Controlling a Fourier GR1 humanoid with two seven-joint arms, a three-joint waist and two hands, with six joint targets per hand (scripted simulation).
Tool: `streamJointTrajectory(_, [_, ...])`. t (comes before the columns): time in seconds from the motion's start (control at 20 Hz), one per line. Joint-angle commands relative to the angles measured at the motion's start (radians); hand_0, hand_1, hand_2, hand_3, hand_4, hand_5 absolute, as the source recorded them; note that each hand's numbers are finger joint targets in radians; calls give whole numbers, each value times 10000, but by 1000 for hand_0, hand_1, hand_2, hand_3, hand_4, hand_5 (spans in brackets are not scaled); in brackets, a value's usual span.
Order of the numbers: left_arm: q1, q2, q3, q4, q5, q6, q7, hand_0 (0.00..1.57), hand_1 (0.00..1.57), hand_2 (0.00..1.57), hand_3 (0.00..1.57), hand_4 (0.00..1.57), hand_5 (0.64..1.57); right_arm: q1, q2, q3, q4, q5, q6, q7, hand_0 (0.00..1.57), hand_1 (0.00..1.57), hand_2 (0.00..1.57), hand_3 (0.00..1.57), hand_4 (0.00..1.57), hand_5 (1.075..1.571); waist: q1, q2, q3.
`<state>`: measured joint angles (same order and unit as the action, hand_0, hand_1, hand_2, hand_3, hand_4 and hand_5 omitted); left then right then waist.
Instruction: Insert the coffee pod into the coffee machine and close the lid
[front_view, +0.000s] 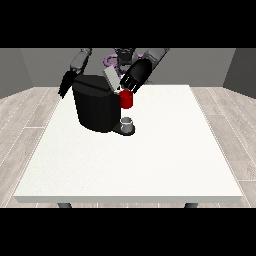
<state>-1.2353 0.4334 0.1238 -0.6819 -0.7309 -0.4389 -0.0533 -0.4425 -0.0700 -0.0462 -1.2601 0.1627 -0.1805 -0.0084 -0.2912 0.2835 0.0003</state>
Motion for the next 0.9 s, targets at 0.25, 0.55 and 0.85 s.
streamJointTrajectory(0.25, [131, -411, -85, 209, -76, 275, -235, 1187, 1187, 1230, 1196, 441, 1571, -126, 82, -63, -18, -41, -121, 1, 0, 0, 0, 0, 36, 1571, -4, 88, -2])
streamJointTrajectory(0.55, [115, 290, 94, 337, -146, 283, -625, 1167, 1167, 1238, 1188, 412, 1571, 332, -152, -190, -117, -199, 148, -491, 0, 0, 0, 0, 0, 1571, -207, 223, -2])
streamJointTrajectory(0.85, [-775, 223, 89, 376, -178, 31, -272, 1205, 1205, 1249, 1198, 368, 1571, -686, -399, -412, 182, -231, 161, 287, 0, 0, 0, 0, 0, 1571, -83, 373, 1])
